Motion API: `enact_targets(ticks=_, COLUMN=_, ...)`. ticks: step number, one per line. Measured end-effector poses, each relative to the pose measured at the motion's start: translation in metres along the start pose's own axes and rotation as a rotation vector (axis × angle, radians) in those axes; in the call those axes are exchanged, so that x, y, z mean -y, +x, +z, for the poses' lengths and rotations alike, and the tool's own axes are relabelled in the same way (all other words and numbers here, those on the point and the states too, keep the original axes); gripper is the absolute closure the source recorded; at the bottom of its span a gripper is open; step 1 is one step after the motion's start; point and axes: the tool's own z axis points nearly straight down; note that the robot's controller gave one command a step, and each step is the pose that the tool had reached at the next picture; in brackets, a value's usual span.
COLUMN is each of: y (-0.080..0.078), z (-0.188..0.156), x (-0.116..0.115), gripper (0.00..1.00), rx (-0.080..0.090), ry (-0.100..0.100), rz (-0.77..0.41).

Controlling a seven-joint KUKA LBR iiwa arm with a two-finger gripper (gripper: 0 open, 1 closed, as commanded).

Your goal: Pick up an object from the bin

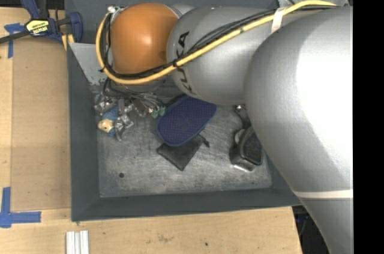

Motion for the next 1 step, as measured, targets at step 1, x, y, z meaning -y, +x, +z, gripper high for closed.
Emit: enact_targets(ticks=1, y=-0.0020, z=-0.0348, x=0.0004, gripper=1.00, rx=-0.001, ry=0.000, rz=0.002)
